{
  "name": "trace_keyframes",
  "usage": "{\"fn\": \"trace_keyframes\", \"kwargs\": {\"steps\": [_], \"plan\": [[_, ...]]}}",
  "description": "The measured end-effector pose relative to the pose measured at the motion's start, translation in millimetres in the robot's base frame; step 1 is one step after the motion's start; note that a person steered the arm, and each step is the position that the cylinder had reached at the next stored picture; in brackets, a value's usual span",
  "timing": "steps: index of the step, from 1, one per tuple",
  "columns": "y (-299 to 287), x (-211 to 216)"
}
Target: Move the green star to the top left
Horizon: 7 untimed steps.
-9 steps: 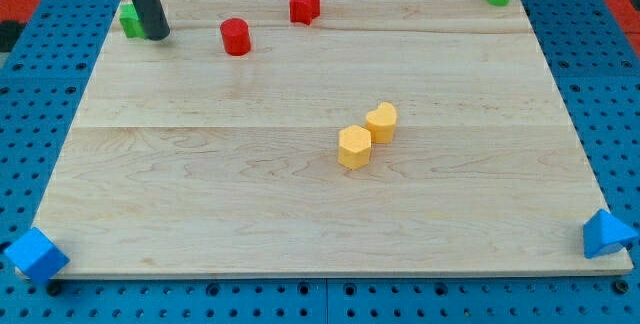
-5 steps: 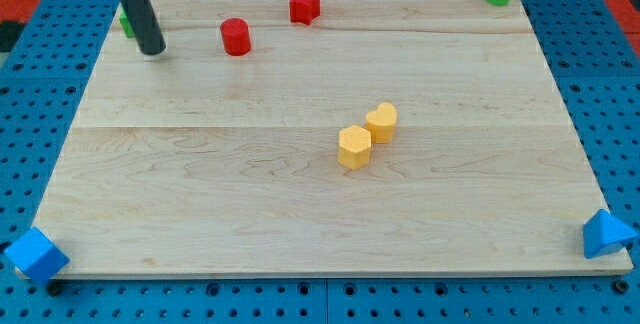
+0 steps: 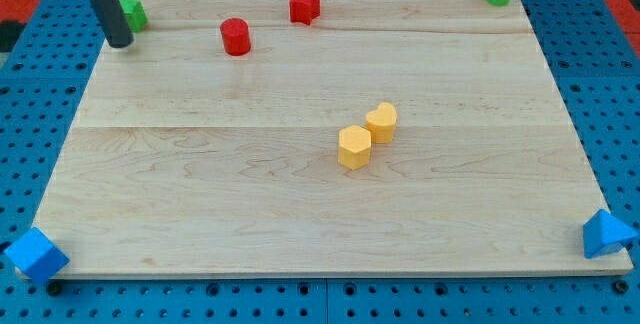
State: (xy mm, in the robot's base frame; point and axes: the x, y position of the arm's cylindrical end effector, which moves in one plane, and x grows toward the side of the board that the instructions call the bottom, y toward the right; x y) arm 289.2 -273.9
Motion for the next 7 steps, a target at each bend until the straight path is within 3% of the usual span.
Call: {"fn": "trace_keyframes", "kwargs": {"steps": [2, 4, 5, 6, 7], "plan": [[14.0, -9.2], [15.0, -85.2], [15.0, -94.2], [15.0, -86.7], [18.5, -11.9]]}}
